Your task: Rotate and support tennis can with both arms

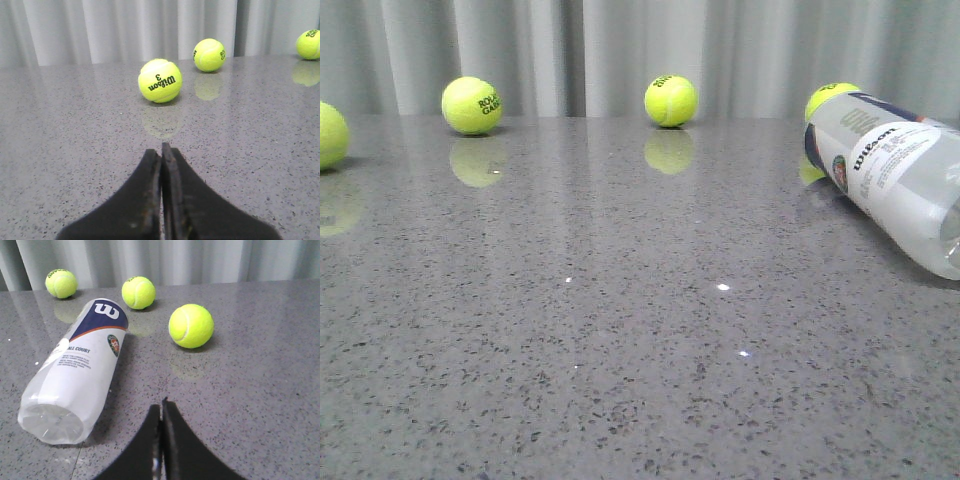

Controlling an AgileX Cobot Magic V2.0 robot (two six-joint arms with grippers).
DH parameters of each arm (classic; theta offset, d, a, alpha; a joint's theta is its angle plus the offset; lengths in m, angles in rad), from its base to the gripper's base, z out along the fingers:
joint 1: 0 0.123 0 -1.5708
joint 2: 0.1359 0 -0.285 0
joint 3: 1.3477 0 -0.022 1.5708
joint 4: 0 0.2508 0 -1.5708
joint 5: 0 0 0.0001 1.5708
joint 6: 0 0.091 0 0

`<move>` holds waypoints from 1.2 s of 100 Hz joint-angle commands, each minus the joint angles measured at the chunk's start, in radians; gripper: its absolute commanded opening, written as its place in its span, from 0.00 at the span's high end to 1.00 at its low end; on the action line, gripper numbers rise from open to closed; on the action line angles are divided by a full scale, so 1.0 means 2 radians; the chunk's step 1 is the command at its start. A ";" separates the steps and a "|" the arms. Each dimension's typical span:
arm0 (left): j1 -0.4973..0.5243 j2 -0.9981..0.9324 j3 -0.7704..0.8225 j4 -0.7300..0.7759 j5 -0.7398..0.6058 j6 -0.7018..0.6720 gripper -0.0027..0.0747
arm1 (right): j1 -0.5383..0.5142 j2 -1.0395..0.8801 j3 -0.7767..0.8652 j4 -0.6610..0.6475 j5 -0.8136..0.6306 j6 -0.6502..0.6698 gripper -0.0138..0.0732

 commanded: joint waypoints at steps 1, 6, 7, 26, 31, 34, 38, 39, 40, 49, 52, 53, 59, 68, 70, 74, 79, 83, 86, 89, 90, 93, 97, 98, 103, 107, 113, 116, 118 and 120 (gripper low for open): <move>-0.001 -0.019 0.023 -0.002 -0.039 -0.004 0.99 | -0.002 0.037 -0.051 0.000 0.017 0.000 0.92; -0.001 -0.019 0.023 -0.002 -0.039 -0.004 0.99 | -0.002 0.055 -0.068 0.000 0.034 0.000 0.92; -0.001 -0.019 0.023 -0.002 -0.039 -0.004 0.99 | -0.002 0.058 -0.072 0.000 0.037 0.000 0.92; -0.001 -0.019 0.023 -0.002 -0.039 -0.004 0.99 | -0.002 0.138 -0.099 0.000 0.049 0.000 0.92; -0.001 -0.019 0.023 -0.002 -0.039 -0.004 0.99 | -0.002 0.159 -0.104 0.000 0.049 0.000 0.92; -0.001 -0.019 0.023 -0.002 -0.039 -0.004 0.99 | -0.002 0.173 -0.108 0.000 0.048 0.000 0.91; -0.001 -0.019 0.023 -0.002 -0.039 -0.004 0.99 | -0.002 0.188 -0.113 0.003 0.048 0.000 0.88; -0.001 -0.019 0.023 -0.002 -0.039 -0.004 0.99 | -0.002 0.190 -0.114 0.003 0.048 0.000 0.87; -0.001 -0.019 0.023 -0.002 -0.039 -0.004 0.99 | -0.002 0.196 -0.115 0.004 0.047 0.000 0.86; -0.001 -0.019 0.023 -0.002 -0.039 -0.004 0.99 | -0.002 0.230 -0.133 0.005 0.048 -0.002 0.62; -0.001 -0.019 0.023 -0.002 -0.039 -0.004 0.99 | -0.002 0.240 -0.139 0.005 0.048 -0.005 0.52; -0.001 -0.019 0.023 -0.002 -0.039 -0.004 0.99 | -0.002 0.244 -0.141 0.005 0.049 -0.005 0.47; -0.001 -0.019 0.023 -0.002 -0.039 -0.004 0.99 | -0.002 0.263 -0.156 0.005 0.053 -0.006 0.25; -0.001 -0.019 0.023 -0.002 -0.039 -0.004 0.99 | -0.002 0.295 -0.184 0.005 0.061 -0.006 0.09; -0.001 -0.019 0.023 -0.002 -0.039 -0.004 0.99 | -0.002 0.303 -0.192 0.005 0.065 -0.006 0.10; -0.001 -0.019 0.023 -0.002 -0.039 -0.004 0.99 | -0.002 0.320 -0.207 0.007 0.075 -0.006 0.11; -0.001 -0.019 0.023 -0.002 -0.039 -0.004 0.99 | -0.002 0.339 -0.229 0.014 0.083 -0.006 0.11; -0.001 -0.019 0.023 -0.002 -0.039 -0.004 0.99 | -0.002 0.356 -0.248 0.022 0.088 -0.006 0.11; -0.001 -0.019 0.023 -0.002 -0.039 -0.004 0.99 | -0.002 0.366 -0.261 0.031 0.093 -0.006 0.11; -0.001 -0.019 0.023 -0.002 -0.039 -0.004 0.99 | -0.002 0.376 -0.278 0.040 0.100 -0.006 0.11; -0.001 -0.019 0.023 -0.002 -0.039 -0.004 0.99 | -0.002 0.382 -0.281 0.043 0.101 -0.006 0.11; -0.001 -0.019 0.023 -0.002 -0.039 -0.004 0.99 | -0.002 0.395 -0.294 0.055 0.111 -0.006 0.11; -0.001 -0.019 0.023 -0.002 -0.039 -0.004 0.99 | -0.002 0.414 -0.315 0.068 0.125 -0.006 0.11; -0.001 -0.019 0.023 -0.002 -0.039 -0.004 0.99 | -0.002 0.418 -0.322 0.073 0.131 -0.006 0.11; -0.001 -0.019 0.023 -0.002 -0.039 -0.004 0.99 | -0.002 0.444 -0.346 0.091 0.151 -0.006 0.11; -0.001 -0.019 0.023 -0.002 -0.039 -0.004 0.99 | -0.002 0.466 -0.363 0.105 0.169 -0.006 0.11; -0.001 -0.019 0.023 -0.002 -0.039 -0.004 0.99 | -0.002 0.497 -0.389 0.121 0.189 -0.006 0.11; -0.001 -0.019 0.023 -0.002 -0.039 -0.004 0.99 | -0.002 0.514 -0.399 0.129 0.199 -0.006 0.11; -0.001 -0.019 0.023 -0.002 -0.039 -0.004 0.99 | -0.002 0.525 -0.407 0.132 0.203 -0.006 0.11; -0.001 -0.019 0.023 -0.002 -0.039 -0.004 0.99 | -0.001 0.531 -0.414 0.135 0.208 -0.006 0.11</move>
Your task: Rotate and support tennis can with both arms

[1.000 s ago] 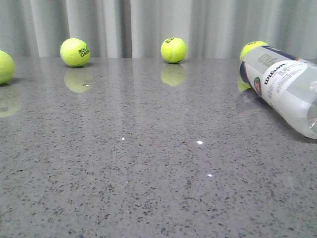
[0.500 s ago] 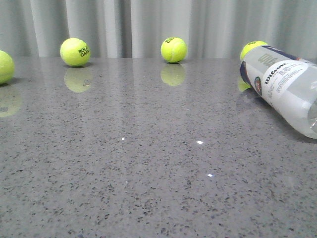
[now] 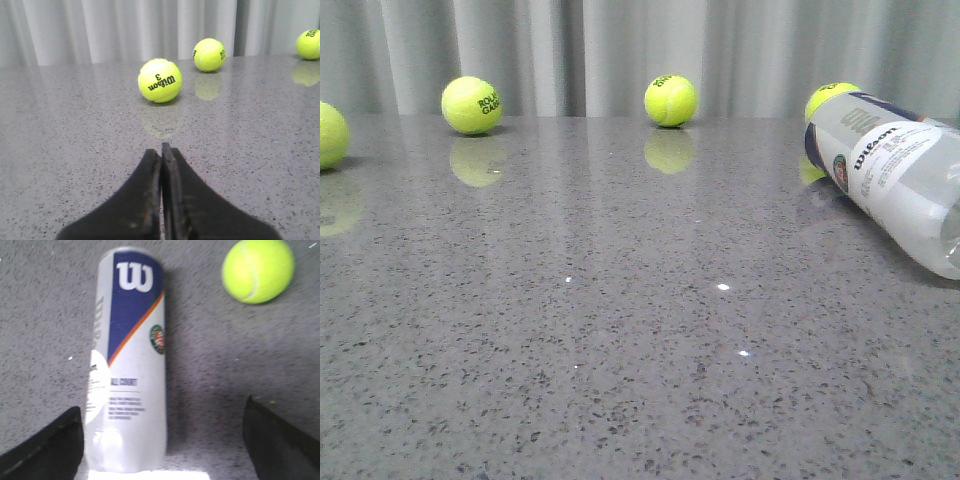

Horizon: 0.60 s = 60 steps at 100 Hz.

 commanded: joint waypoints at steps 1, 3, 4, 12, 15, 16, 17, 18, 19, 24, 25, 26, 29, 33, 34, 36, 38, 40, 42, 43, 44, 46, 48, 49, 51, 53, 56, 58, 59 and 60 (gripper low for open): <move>-0.001 -0.019 0.023 -0.002 -0.039 -0.004 0.99 | -0.001 0.040 -0.047 0.030 0.010 -0.004 0.11; -0.001 -0.019 0.023 -0.002 -0.039 -0.004 0.99 | 0.001 0.049 -0.054 0.033 0.013 -0.004 0.11; -0.001 -0.019 0.023 -0.002 -0.039 -0.004 0.99 | 0.003 0.052 -0.058 0.034 0.014 -0.004 0.11; -0.001 -0.019 0.023 -0.002 -0.039 -0.004 0.99 | 0.014 0.086 -0.078 0.039 0.018 -0.004 0.11; -0.001 -0.019 0.023 -0.002 -0.039 -0.004 0.99 | 0.018 0.097 -0.084 0.040 0.019 -0.004 0.11; -0.001 -0.019 0.023 -0.002 -0.039 -0.004 0.99 | 0.020 0.100 -0.087 0.040 0.019 -0.004 0.11; -0.001 -0.019 0.023 -0.002 -0.039 -0.004 0.99 | 0.021 0.105 -0.089 0.040 0.019 -0.004 0.11; -0.001 -0.019 0.023 -0.002 -0.039 -0.004 0.99 | 0.024 0.108 -0.092 0.040 0.019 -0.004 0.11; -0.001 -0.019 0.023 -0.002 -0.039 -0.004 0.99 | 0.025 0.113 -0.093 0.040 0.019 -0.004 0.11; -0.001 -0.019 0.023 -0.002 -0.039 -0.004 0.99 | 0.031 0.132 -0.102 0.042 0.020 -0.004 0.11; -0.001 -0.019 0.023 -0.002 -0.039 -0.004 0.99 | 0.032 0.134 -0.104 0.043 0.020 -0.004 0.11; -0.001 -0.019 0.023 -0.002 -0.039 -0.004 0.99 | 0.032 0.139 -0.105 0.043 0.020 -0.004 0.11; -0.001 -0.019 0.023 -0.002 -0.039 -0.004 0.99 | 0.034 0.150 -0.109 0.046 0.021 -0.004 0.11; -0.001 -0.019 0.023 -0.002 -0.039 -0.004 0.99 | 0.038 0.164 -0.115 0.047 0.022 -0.004 0.11; -0.001 -0.019 0.023 -0.002 -0.039 -0.004 0.99 | 0.039 0.167 -0.116 0.047 0.023 -0.004 0.11; -0.001 -0.019 0.023 -0.002 -0.039 -0.004 0.99 | 0.040 0.173 -0.118 0.048 0.023 -0.004 0.11; -0.001 -0.019 0.023 -0.002 -0.039 -0.004 0.99 | 0.042 0.180 -0.120 0.048 0.023 -0.004 0.11; -0.001 -0.019 0.023 -0.002 -0.039 -0.004 0.99 | 0.043 0.187 -0.123 0.048 0.023 -0.004 0.11; -0.001 -0.019 0.023 -0.002 -0.039 -0.004 0.99 | 0.044 0.191 -0.124 0.049 0.023 -0.004 0.11; -0.001 -0.019 0.023 -0.002 -0.039 -0.004 0.99 | 0.044 0.196 -0.125 0.049 0.023 -0.004 0.11; -0.001 -0.019 0.023 -0.002 -0.039 -0.004 0.99 | 0.046 0.198 -0.127 0.049 0.023 -0.004 0.11; -0.001 -0.019 0.023 -0.002 -0.039 -0.004 0.99 | 0.047 0.204 -0.129 0.049 0.022 -0.004 0.11; -0.001 -0.019 0.023 -0.002 -0.039 -0.004 0.99 | 0.048 0.209 -0.130 0.049 0.022 -0.004 0.11; -0.001 -0.019 0.023 -0.002 -0.039 -0.004 0.99 | 0.048 0.213 -0.132 0.049 0.022 -0.004 0.11; -0.001 -0.019 0.023 -0.002 -0.039 -0.004 0.99 | 0.048 0.220 -0.133 0.049 0.022 -0.004 0.11; -0.001 -0.019 0.023 -0.002 -0.039 -0.004 0.99 | 0.048 0.224 -0.134 0.049 0.022 -0.004 0.11; -0.001 -0.019 0.023 -0.002 -0.039 -0.004 0.99 | 0.048 0.233 -0.135 0.049 0.017 -0.004 0.11; -0.001 -0.019 0.023 -0.002 -0.039 -0.004 0.99 | 0.048 0.238 -0.135 0.049 0.016 -0.004 0.11; -0.001 -0.019 0.023 -0.002 -0.039 -0.004 0.99 | 0.048 0.240 -0.135 0.049 0.014 -0.004 0.11; -0.001 -0.019 0.023 -0.002 -0.039 -0.004 0.99 | 0.048 0.242 -0.135 0.049 0.014 -0.004 0.11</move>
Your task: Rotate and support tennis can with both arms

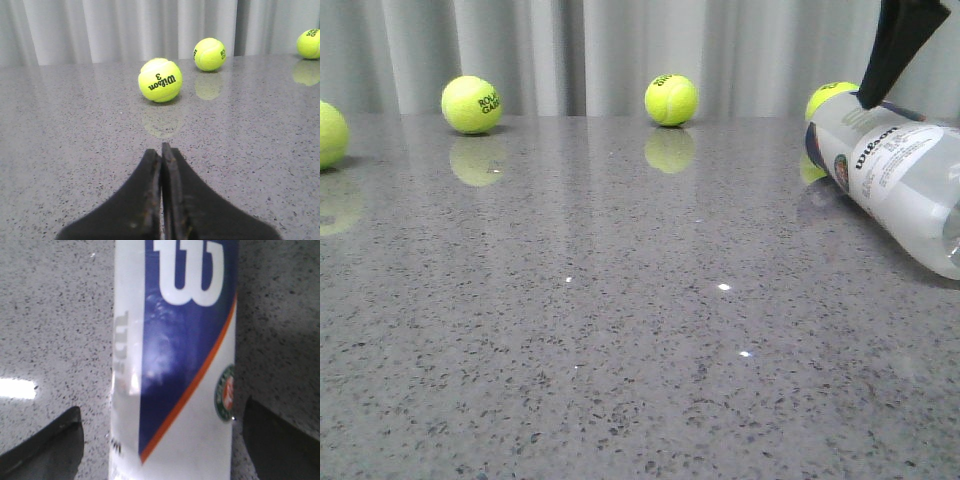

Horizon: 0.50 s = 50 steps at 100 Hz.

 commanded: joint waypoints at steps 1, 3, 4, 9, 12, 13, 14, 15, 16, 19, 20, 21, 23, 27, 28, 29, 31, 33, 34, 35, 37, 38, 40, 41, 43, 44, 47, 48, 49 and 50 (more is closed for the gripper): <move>-0.001 -0.019 0.023 -0.002 -0.039 -0.004 0.99 | -0.001 0.008 -0.018 0.012 -0.020 -0.003 0.11; -0.001 -0.019 0.023 -0.002 -0.039 -0.004 0.99 | -0.001 0.011 -0.018 0.012 -0.020 -0.003 0.11; -0.001 -0.019 0.023 -0.002 -0.039 -0.004 0.99 | -0.001 0.013 -0.018 0.012 -0.021 -0.003 0.11; -0.001 -0.019 0.023 -0.002 -0.039 -0.004 0.99 | -0.001 0.024 -0.018 0.012 -0.021 -0.003 0.11; -0.001 -0.019 0.023 -0.002 -0.039 -0.004 0.99 | -0.001 0.028 -0.018 0.012 -0.021 -0.003 0.11; -0.001 -0.019 0.023 -0.002 -0.039 -0.004 0.99 | -0.001 0.031 -0.018 0.012 -0.021 -0.003 0.11; -0.001 -0.019 0.023 -0.002 -0.039 -0.004 0.99 | 0.000 0.032 -0.018 0.012 -0.021 -0.004 0.11; -0.001 -0.019 0.023 -0.002 -0.039 -0.004 0.99 | 0.000 0.032 -0.018 0.012 -0.021 -0.004 0.11; -0.001 -0.019 0.023 -0.002 -0.039 -0.004 0.99 | 0.000 0.033 -0.018 0.012 -0.021 -0.004 0.11; -0.001 -0.019 0.023 -0.002 -0.039 -0.004 0.99 | 0.000 0.036 -0.018 0.012 -0.020 -0.007 0.13; -0.001 -0.019 0.023 -0.002 -0.039 -0.004 0.99 | 0.000 0.036 -0.018 0.012 -0.019 -0.008 0.14; -0.001 -0.019 0.023 -0.002 -0.039 -0.004 0.99 | 0.000 0.036 -0.018 0.012 -0.019 -0.009 0.14; -0.001 -0.019 0.023 -0.002 -0.039 -0.004 0.99 | 0.000 0.036 -0.018 0.011 -0.018 -0.009 0.17; -0.001 -0.019 0.023 -0.002 -0.039 -0.004 0.99 | 0.001 0.036 -0.018 0.010 -0.017 -0.009 0.24; -0.001 -0.019 0.023 -0.002 -0.039 -0.004 0.99 | 0.001 0.036 -0.018 0.010 -0.017 -0.009 0.26; -0.001 -0.019 0.023 -0.002 -0.039 -0.004 0.99 | 0.001 0.035 -0.019 0.009 -0.017 -0.009 0.28; -0.001 -0.019 0.023 -0.002 -0.039 -0.004 0.99 | 0.001 0.035 -0.020 0.009 -0.017 -0.010 0.33; -0.001 -0.019 0.023 -0.002 -0.039 -0.004 0.99 | 0.001 0.035 -0.022 0.007 -0.017 -0.011 0.37; -0.001 -0.019 0.023 -0.002 -0.039 -0.004 0.99 | 0.001 0.035 -0.023 0.007 -0.017 -0.012 0.38; -0.001 -0.019 0.023 -0.002 -0.039 -0.004 0.99 | 0.002 0.035 -0.024 0.006 -0.016 -0.013 0.39; -0.001 -0.019 0.023 -0.002 -0.039 -0.004 0.99 | 0.003 0.035 -0.026 0.004 -0.015 -0.014 0.43; -0.001 -0.019 0.023 -0.002 -0.039 -0.004 0.99 | 0.004 0.035 -0.027 0.001 -0.015 -0.015 0.45; -0.001 -0.019 0.023 -0.002 -0.039 -0.004 0.99 | 0.006 0.035 -0.031 -0.002 -0.013 -0.018 0.47; -0.001 -0.019 0.023 -0.002 -0.039 -0.004 0.99 | 0.007 0.035 -0.032 -0.003 -0.012 -0.019 0.48; -0.001 -0.019 0.023 -0.002 -0.039 -0.004 0.99 | 0.008 0.035 -0.034 -0.004 -0.007 -0.021 0.49; -0.001 -0.019 0.023 -0.002 -0.039 -0.004 0.99 | 0.010 0.035 -0.037 -0.004 -0.006 -0.023 0.49; -0.001 -0.019 0.023 -0.002 -0.039 -0.004 0.99 | 0.014 0.035 -0.044 -0.005 0.002 -0.031 0.48; -0.001 -0.019 0.023 -0.002 -0.039 -0.004 0.99 | 0.017 0.035 -0.048 -0.006 0.006 -0.031 0.48; -0.001 -0.019 0.023 -0.002 -0.039 -0.004 0.99 | 0.018 0.035 -0.050 -0.007 0.007 -0.034 0.48; -0.001 -0.019 0.023 -0.002 -0.039 -0.004 0.99 | 0.019 0.035 -0.052 -0.008 0.010 -0.035 0.48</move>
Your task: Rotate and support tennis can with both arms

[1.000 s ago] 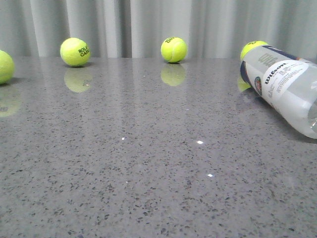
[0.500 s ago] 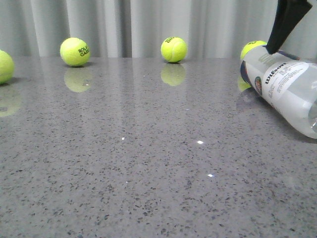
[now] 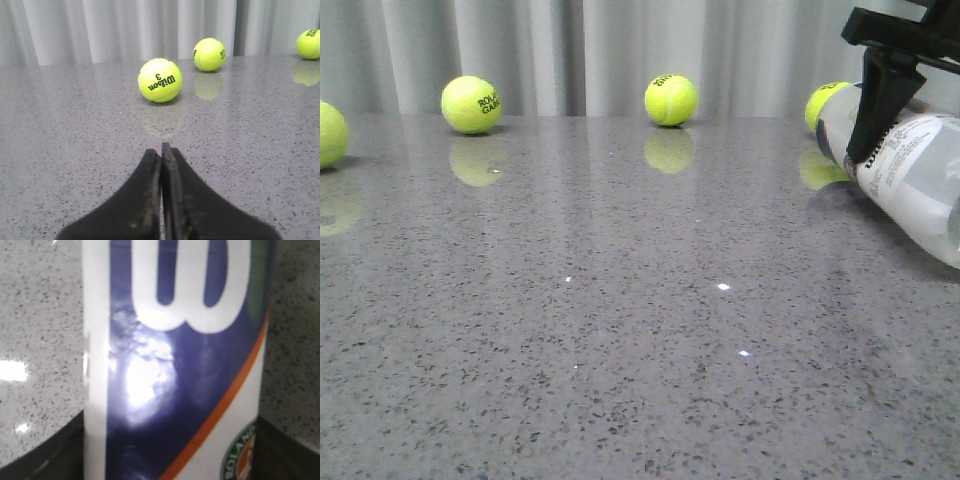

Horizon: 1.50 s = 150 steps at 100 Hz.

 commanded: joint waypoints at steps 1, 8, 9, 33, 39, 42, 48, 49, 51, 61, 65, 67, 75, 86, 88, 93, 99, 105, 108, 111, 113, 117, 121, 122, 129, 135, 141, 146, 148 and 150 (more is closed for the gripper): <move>-0.001 -0.019 0.023 -0.002 -0.039 -0.004 0.99 | 0.014 -0.020 -0.034 -0.001 0.010 -0.026 0.48; -0.001 -0.019 0.023 -0.002 -0.039 -0.004 0.99 | 0.033 -0.020 -0.054 -0.010 0.018 -0.051 0.48; -0.001 -0.019 0.023 -0.002 -0.039 -0.004 0.99 | 0.035 -0.020 -0.056 -0.011 0.018 -0.054 0.48; -0.001 -0.019 0.023 -0.002 -0.039 -0.004 0.99 | 0.117 -0.010 -0.110 -0.017 -0.001 -0.249 0.48; -0.001 -0.019 0.023 -0.002 -0.039 -0.004 0.99 | 0.135 -0.005 -0.115 -0.017 -0.007 -0.305 0.48; -0.001 -0.019 0.023 -0.002 -0.039 -0.004 0.99 | 0.142 -0.001 -0.116 -0.017 -0.011 -0.332 0.48; -0.001 -0.019 0.023 -0.002 -0.039 -0.004 0.99 | 0.160 0.006 -0.117 -0.017 -0.016 -0.399 0.48; -0.001 -0.019 0.023 -0.002 -0.039 -0.004 0.99 | 0.160 0.007 -0.117 -0.017 -0.016 -0.399 0.48; -0.001 -0.019 0.023 -0.002 -0.039 -0.004 0.99 | 0.165 0.010 -0.117 -0.017 -0.017 -0.419 0.48; -0.001 -0.019 0.023 -0.002 -0.039 -0.004 0.99 | 0.185 0.023 -0.117 -0.017 -0.017 -0.503 0.48; -0.001 -0.019 0.023 -0.002 -0.039 -0.004 0.99 | 0.192 0.028 -0.117 -0.017 -0.017 -0.532 0.48; -0.001 -0.019 0.023 -0.002 -0.039 -0.004 0.99 | 0.194 0.029 -0.117 -0.017 -0.017 -0.540 0.48; -0.001 -0.019 0.023 -0.002 -0.039 -0.004 0.99 | 0.204 0.038 -0.117 -0.017 -0.017 -0.574 0.48; -0.001 -0.019 0.023 -0.002 -0.039 -0.004 0.99 | 0.211 0.052 -0.117 -0.017 -0.017 -0.577 0.48; -0.001 -0.019 0.023 -0.002 -0.039 -0.004 0.99 | 0.211 0.054 -0.117 -0.017 -0.016 -0.577 0.48; -0.001 -0.019 0.023 -0.002 -0.039 -0.004 0.99 | 0.212 0.061 -0.117 -0.017 -0.015 -0.577 0.48; -0.001 -0.019 0.023 -0.002 -0.039 -0.004 0.99 | 0.212 0.064 -0.117 -0.017 -0.014 -0.577 0.48; -0.001 -0.019 0.023 -0.002 -0.039 -0.004 0.99 | 0.212 0.064 -0.117 -0.017 -0.015 -0.577 0.48; -0.001 -0.019 0.023 -0.002 -0.039 -0.004 0.99 | 0.212 0.064 -0.117 -0.017 -0.016 -0.577 0.48; -0.001 -0.019 0.023 -0.002 -0.039 -0.004 0.99 | 0.212 0.064 -0.117 -0.017 -0.017 -0.577 0.47; -0.001 -0.019 0.023 -0.002 -0.039 -0.004 0.99 | 0.212 0.064 -0.117 -0.017 -0.017 -0.577 0.45; -0.001 -0.019 0.023 -0.002 -0.039 -0.004 0.99 | 0.212 0.064 -0.117 -0.017 -0.016 -0.577 0.40; -0.001 -0.019 0.023 -0.002 -0.039 -0.004 0.99 | 0.212 0.064 -0.117 -0.017 -0.016 -0.577 0.31; -0.001 -0.019 0.023 -0.002 -0.039 -0.004 0.99 | 0.212 0.064 -0.117 -0.017 -0.016 -0.577 0.29; -0.001 -0.019 0.023 -0.002 -0.039 -0.004 0.99 | 0.212 0.064 -0.117 -0.017 -0.016 -0.577 0.14; -0.001 -0.019 0.023 -0.002 -0.039 -0.004 0.99 | 0.212 0.064 -0.117 -0.017 -0.017 -0.577 0.08; -0.001 -0.019 0.023 -0.002 -0.039 -0.004 0.99 | 0.212 0.064 -0.117 -0.017 -0.017 -0.577 0.10; -0.001 -0.019 0.023 -0.002 -0.039 -0.004 0.99 | 0.212 0.064 -0.117 -0.017 -0.017 -0.577 0.10; -0.001 -0.019 0.023 -0.002 -0.039 -0.004 0.99 | 0.212 0.064 -0.117 -0.017 -0.017 -0.577 0.10; -0.001 -0.019 0.023 -0.002 -0.039 -0.004 0.99 | 0.212 0.064 -0.117 -0.017 -0.017 -0.577 0.10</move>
